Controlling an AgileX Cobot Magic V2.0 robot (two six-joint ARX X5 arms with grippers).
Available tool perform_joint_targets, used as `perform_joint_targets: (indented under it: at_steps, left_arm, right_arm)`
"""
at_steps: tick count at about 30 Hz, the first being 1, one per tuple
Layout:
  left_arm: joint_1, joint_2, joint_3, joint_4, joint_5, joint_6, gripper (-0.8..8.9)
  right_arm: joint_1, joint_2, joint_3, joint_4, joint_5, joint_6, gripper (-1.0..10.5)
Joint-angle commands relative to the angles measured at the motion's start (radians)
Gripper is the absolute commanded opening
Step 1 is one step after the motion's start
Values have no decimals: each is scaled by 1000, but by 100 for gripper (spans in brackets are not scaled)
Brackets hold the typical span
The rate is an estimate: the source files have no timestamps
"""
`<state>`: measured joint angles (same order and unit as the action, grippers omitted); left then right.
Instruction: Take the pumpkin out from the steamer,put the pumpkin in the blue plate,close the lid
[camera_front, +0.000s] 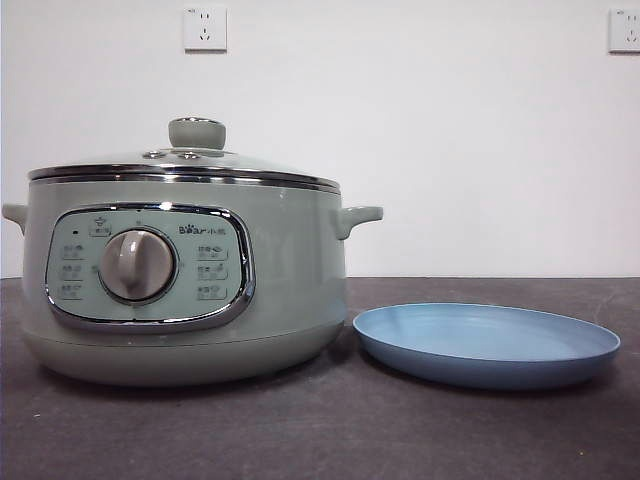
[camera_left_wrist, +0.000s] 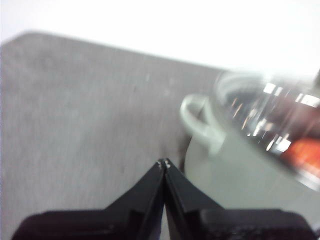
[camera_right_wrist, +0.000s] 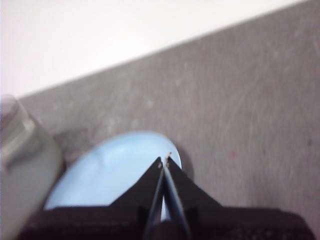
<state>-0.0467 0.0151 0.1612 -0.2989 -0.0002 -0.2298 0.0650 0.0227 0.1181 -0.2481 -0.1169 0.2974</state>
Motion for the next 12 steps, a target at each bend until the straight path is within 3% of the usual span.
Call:
perform_joint_targets:
  at_steps: [1, 9, 12]
  left_arm:
    - [2, 36, 60, -6, 1, -11, -8]
    - [2, 288, 260, -9, 12, -6, -8]
    - [2, 396, 342, -8, 68, -4, -8]
  right_arm:
    - [1, 29, 64, 7, 18, 34, -17]
    - [1, 172, 243, 7, 18, 45, -16]
    - [1, 243, 317, 7, 12, 45, -16]
